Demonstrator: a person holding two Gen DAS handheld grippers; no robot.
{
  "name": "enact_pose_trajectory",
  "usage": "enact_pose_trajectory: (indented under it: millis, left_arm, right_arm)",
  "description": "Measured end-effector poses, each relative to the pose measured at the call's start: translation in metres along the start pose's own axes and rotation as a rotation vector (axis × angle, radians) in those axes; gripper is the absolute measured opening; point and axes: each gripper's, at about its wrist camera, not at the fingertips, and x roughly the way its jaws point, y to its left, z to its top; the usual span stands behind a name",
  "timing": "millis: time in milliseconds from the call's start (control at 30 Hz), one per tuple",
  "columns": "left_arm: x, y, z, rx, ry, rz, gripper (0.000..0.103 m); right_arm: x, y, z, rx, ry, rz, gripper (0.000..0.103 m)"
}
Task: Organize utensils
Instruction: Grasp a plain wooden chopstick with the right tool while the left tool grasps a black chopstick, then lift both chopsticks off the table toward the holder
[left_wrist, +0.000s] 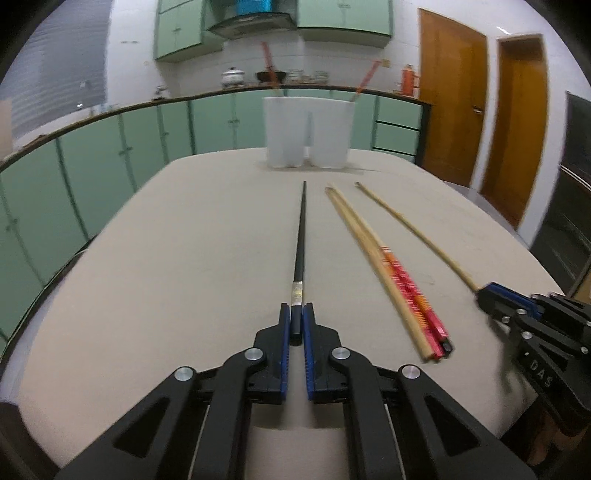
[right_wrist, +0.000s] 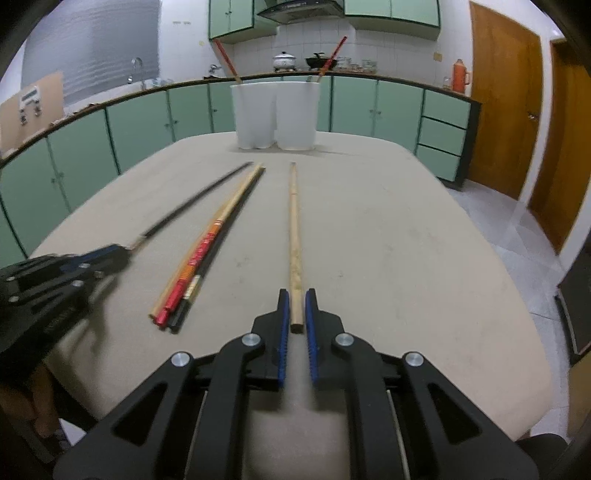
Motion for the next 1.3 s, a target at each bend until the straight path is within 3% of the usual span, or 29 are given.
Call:
enact_pose_trajectory:
  millis: [100,233,300,433,500,567,900,1167,1300]
  left_arm:
    - [-0.004,0.009,-0.001,-0.026,0.015,0.022,0.007]
    - [-0.008,0.008,-0.001,0.008,0.02,0.022,0.008]
    - [-0.007,0.008,-0.001,0.023,0.025,0.031,0.026]
    - [-0.003,0.012,0.0,0.025,0.023,0.032,0.029]
    - [-0.002,0.012,-0.001,0.027,0.013,0.025,0.028]
    - [0.0,0.013,-0.001,0.024,0.008,0.001,0.007]
    - [-0.017,0.018,0.015,-0.029,0.052,-0.051,0.006]
    - [-0.054,0.024,0.027,-0.049,0.101,-0.053,0.006]
    - [-0.081,0.028,0.037,-0.032,0.079,-0.063,0.006]
  right_arm:
    - [-0.001,-0.004,-0.001,0.017,0.002,-0.01,0.009]
    - [-0.004,0.002,-0.002,-0.003,0.003,0.04,0.01]
    - [-0.006,0.006,-0.003,-0.017,-0.001,0.067,0.011]
    - [-0.005,0.007,-0.004,-0.029,-0.007,0.063,0.012]
    - [-0.004,0.007,-0.004,-0.032,-0.01,0.062,0.012]
    - [-0.003,0.006,-0.004,-0.028,-0.008,0.068,0.012]
    - [-0.021,0.0,0.004,-0.002,-0.003,0.107,0.008]
    - [-0.067,-0.005,0.021,0.023,-0.056,0.131,0.008]
    - [-0.102,-0.008,0.037,0.03,-0.111,0.149,0.006]
